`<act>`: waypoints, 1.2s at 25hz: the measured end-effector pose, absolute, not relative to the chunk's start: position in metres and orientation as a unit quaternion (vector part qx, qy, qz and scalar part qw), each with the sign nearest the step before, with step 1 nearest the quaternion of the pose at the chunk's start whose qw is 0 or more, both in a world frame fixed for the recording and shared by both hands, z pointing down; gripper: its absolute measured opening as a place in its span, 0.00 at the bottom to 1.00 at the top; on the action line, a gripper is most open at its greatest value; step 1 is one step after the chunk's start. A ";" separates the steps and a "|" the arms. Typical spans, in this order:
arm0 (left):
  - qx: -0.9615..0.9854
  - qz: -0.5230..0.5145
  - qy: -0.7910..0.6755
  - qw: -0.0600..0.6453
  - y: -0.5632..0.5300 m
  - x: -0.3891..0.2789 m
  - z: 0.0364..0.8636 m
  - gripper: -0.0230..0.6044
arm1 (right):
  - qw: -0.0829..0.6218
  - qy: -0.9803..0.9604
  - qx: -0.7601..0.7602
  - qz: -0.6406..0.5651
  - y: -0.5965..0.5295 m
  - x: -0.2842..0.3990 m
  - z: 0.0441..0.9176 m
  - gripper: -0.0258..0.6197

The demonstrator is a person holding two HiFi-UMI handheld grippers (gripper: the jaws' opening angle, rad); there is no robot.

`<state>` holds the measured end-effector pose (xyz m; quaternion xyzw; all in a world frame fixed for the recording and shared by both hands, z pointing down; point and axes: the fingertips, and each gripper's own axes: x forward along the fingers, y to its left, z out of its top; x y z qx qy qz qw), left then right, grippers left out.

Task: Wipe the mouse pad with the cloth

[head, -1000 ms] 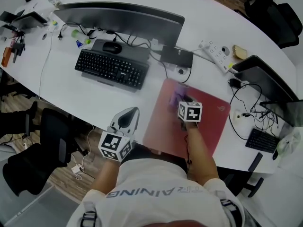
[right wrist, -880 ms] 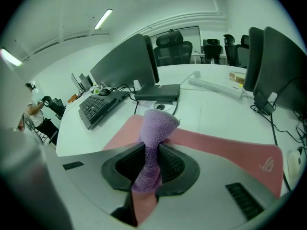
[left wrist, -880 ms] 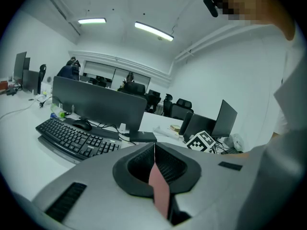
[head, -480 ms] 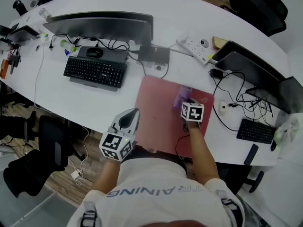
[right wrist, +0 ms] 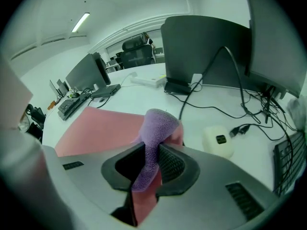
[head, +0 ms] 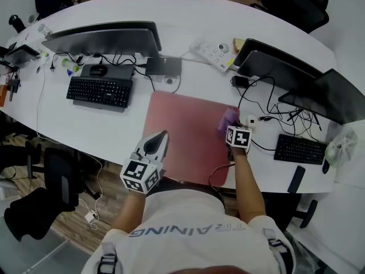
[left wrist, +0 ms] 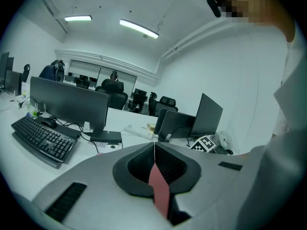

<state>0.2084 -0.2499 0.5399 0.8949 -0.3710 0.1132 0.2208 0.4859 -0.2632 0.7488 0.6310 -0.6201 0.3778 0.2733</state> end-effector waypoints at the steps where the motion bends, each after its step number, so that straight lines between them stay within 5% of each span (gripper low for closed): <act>1: 0.894 0.113 -0.373 0.221 -0.250 0.210 0.540 0.09 | 0.275 -0.616 0.635 0.377 -0.258 0.495 0.749 0.18; 13: 0.888 0.102 -0.403 0.198 -0.256 0.180 0.519 0.09 | 0.235 -0.647 0.651 0.319 -0.238 0.502 0.701 0.18; 30: 0.905 0.085 -0.369 0.193 -0.243 0.039 0.503 0.09 | 0.140 -0.774 0.583 0.202 -0.260 0.236 0.530 0.18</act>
